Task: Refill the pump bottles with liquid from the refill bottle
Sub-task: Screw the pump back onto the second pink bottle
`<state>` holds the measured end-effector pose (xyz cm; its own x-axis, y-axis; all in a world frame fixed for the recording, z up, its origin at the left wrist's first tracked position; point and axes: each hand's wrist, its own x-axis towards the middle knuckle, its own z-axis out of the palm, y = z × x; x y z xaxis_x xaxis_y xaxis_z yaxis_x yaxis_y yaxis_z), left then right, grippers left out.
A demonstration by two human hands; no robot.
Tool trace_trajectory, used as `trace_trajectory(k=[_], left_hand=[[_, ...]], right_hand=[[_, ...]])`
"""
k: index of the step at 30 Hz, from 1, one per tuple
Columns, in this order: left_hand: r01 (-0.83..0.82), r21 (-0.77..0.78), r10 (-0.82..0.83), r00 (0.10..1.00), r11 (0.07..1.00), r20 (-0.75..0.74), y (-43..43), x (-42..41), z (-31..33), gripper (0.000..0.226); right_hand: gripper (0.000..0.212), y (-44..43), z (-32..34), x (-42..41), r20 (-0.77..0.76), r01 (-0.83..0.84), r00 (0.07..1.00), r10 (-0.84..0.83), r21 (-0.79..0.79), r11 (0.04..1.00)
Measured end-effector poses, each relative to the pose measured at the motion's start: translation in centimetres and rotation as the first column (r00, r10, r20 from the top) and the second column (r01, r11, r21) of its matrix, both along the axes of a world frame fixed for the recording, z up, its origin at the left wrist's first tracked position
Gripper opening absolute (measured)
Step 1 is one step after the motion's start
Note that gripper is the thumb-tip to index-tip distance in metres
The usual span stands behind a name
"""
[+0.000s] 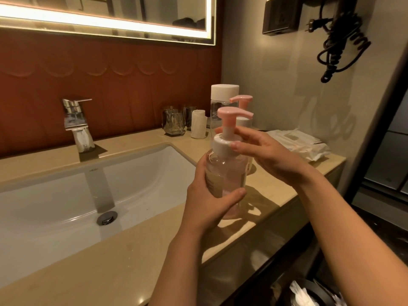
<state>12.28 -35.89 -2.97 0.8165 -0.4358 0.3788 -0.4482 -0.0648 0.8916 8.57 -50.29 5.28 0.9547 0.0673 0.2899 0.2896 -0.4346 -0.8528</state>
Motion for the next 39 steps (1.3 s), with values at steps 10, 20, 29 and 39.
trace_trajectory(k=[10,20,29,39], left_hand=[[-0.073,-0.021,0.075,0.994,0.997,0.077,-0.2,0.3,-0.3,0.091],[-0.122,-0.036,0.125,0.986,0.992,0.107,-0.3,0.3,-0.4,0.088],[-0.051,-0.023,0.051,0.998,0.998,0.039,-0.3,0.3,-0.4,0.094],[-0.182,-0.031,0.184,0.965,0.983,0.188,0.1,0.4,-0.2,0.114]], right_hand=[[0.038,1.1,0.5,-0.3,0.124,0.162,0.982,-0.144,-0.146,0.976],[0.045,3.5,-1.2,-0.5,0.241,0.487,0.866,-0.438,-0.213,0.847],[0.054,3.5,-1.8,-0.9,0.202,0.343,0.922,-0.331,-0.022,0.939],[0.098,-2.3,-2.9,3.8,0.139,0.641,0.761,-0.633,-0.01,0.768]])
